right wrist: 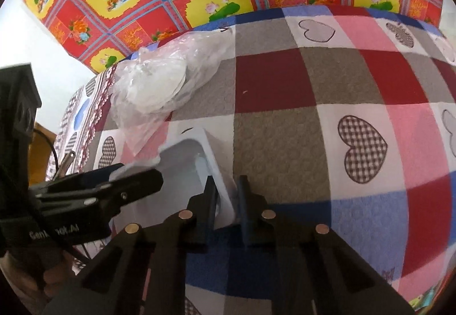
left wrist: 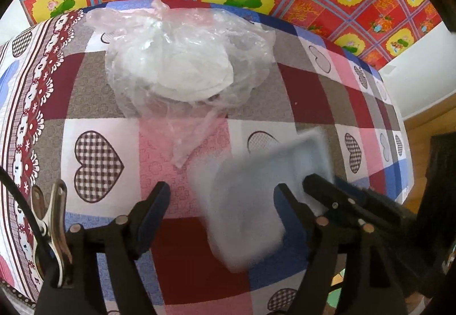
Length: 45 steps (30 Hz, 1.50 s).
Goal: Collect trash
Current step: 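Close the left gripper on the white foam tray rim and lift it, then carry the white foam tray with the left gripper to the red bucket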
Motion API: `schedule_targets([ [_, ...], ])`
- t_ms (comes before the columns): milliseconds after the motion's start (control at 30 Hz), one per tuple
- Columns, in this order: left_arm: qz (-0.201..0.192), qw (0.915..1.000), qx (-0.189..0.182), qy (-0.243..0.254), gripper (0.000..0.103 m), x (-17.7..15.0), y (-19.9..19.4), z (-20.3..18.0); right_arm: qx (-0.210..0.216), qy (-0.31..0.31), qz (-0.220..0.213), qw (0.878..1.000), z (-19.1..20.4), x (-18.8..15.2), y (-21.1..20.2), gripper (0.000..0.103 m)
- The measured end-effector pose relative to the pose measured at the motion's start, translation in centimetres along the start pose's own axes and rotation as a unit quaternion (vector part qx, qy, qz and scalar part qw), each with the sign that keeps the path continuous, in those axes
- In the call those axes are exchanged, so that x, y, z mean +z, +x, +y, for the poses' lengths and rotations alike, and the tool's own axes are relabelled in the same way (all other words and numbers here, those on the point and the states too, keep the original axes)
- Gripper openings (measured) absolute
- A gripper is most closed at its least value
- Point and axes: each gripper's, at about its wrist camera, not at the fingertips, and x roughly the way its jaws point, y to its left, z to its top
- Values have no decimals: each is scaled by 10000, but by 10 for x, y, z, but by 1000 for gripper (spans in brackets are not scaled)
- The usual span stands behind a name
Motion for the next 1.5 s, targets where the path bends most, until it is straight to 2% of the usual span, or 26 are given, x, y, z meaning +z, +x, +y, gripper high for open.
schedule_targets([
  [167, 29, 10000, -47, 80, 78, -4, -1, 0, -205, 353, -90, 9991, -8, -6, -7, 15],
  [300, 18, 10000, -71, 54, 78, -8, -6, 5, -116, 678, -238, 9973, -13, -10, -15, 15],
  [367, -58, 9999, -162, -16, 75, -7, -11, 8, -40, 857, -322, 9958, -15, -11, -20, 15],
  [433, -152, 9998, -129, 75, 60, -7, -15, 6, 96, 1020, -432, 9938, -16, -12, -27, 15],
  [533, -232, 9989, -207, 356, 44, -8, -21, -3, 66, 1033, -555, 9931, -13, -14, -35, 15],
  [700, -487, 9960, -144, 734, 35, -9, -34, -16, -39, 1075, -737, 9915, -10, -21, -46, 15],
  [1100, -652, 9879, -402, 1352, 34, -13, -49, -40, -340, 1357, -1183, 9831, -19, -42, -81, 15],
  [1500, -593, 9721, -782, 2132, 34, -20, -56, -85, -775, 1964, -1551, 9651, -39, -75, -122, 15],
])
